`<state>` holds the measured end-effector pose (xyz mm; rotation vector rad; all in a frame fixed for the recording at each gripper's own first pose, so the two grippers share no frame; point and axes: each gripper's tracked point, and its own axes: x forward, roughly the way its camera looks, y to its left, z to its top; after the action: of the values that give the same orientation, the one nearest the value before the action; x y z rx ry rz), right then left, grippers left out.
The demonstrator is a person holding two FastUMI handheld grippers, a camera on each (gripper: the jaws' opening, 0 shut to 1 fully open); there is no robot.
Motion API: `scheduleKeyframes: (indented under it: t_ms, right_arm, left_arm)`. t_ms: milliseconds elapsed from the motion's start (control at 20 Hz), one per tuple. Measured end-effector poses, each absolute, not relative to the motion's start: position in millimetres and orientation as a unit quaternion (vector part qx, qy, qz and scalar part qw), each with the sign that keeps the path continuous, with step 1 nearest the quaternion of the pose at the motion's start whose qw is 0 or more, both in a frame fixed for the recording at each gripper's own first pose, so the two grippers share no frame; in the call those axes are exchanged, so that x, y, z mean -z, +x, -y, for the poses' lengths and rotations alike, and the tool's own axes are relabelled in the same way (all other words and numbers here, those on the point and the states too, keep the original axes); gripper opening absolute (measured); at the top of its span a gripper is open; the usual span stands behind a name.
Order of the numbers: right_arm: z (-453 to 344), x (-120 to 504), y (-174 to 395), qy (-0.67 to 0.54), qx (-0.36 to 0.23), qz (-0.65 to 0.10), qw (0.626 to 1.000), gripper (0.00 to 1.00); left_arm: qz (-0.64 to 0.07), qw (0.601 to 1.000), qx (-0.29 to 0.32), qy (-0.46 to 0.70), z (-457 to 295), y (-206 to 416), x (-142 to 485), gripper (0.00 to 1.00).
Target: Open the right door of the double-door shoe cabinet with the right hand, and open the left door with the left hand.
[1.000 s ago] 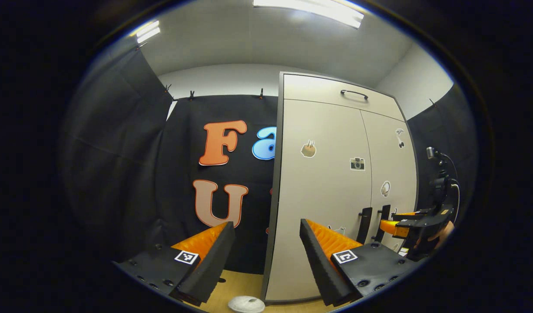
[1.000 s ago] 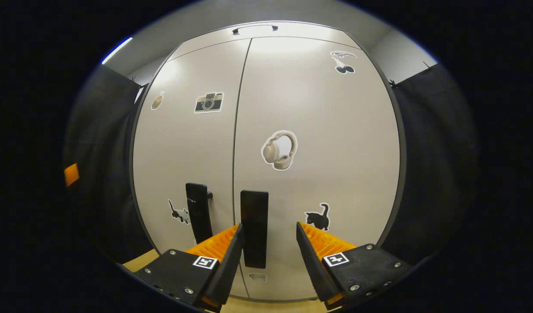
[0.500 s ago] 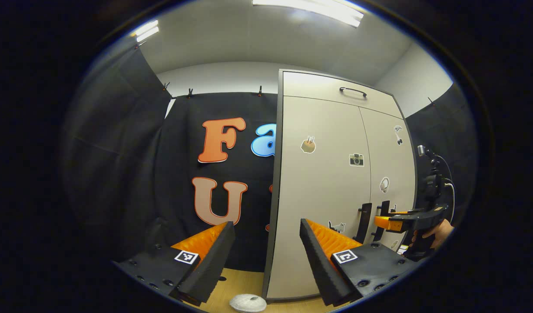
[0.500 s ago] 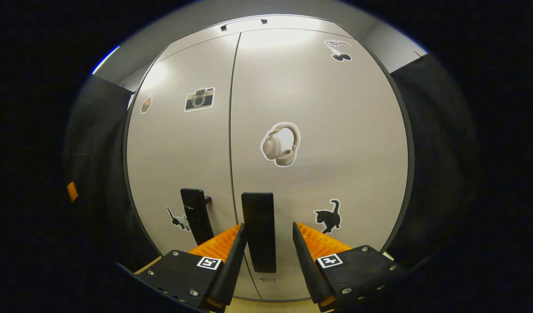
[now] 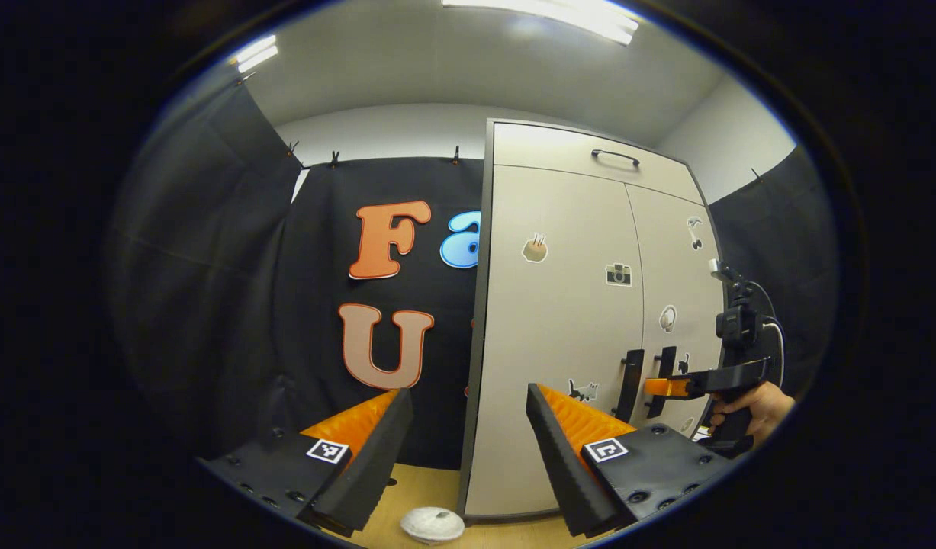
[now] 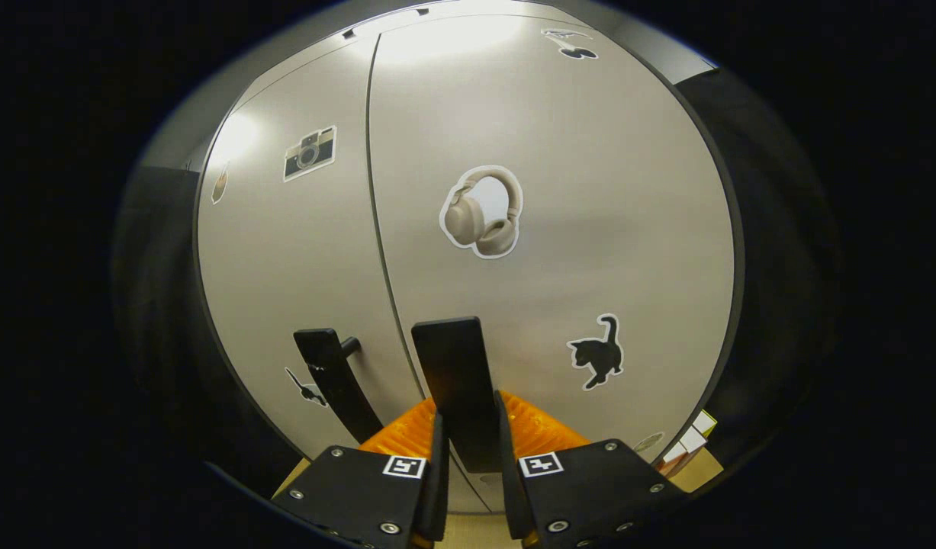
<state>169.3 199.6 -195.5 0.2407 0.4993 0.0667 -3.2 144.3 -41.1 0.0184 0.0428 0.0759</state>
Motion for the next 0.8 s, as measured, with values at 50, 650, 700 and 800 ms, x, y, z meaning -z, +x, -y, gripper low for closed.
scheduleKeyframes:
  t_ms: [50,650,700,800]
  right_arm:
    - [-199.3,195.3,167.9,0.119,-0.036,-0.247,0.961,0.25]
    - [-187.7,179.4,122.5,0.121,-0.081,-0.249,0.957,0.21]
    - [-186.6,178.2,118.9,0.121,-0.086,-0.250,0.957,0.21]
    - [-182.5,174.9,110.1,0.122,-0.094,-0.248,0.956,0.21]
  left_arm:
    - [-0.025,0.999,-0.036,0.007,-140.4,-2.5,42.6,0.96]
    - [-0.027,0.999,-0.039,0.007,-92.4,-12.4,38.0,0.96]
    - [-0.027,0.999,-0.037,0.007,-86.4,-10.3,38.6,0.96]
    - [-0.026,0.999,-0.029,0.008,-71.9,-8.3,38.5,0.96]
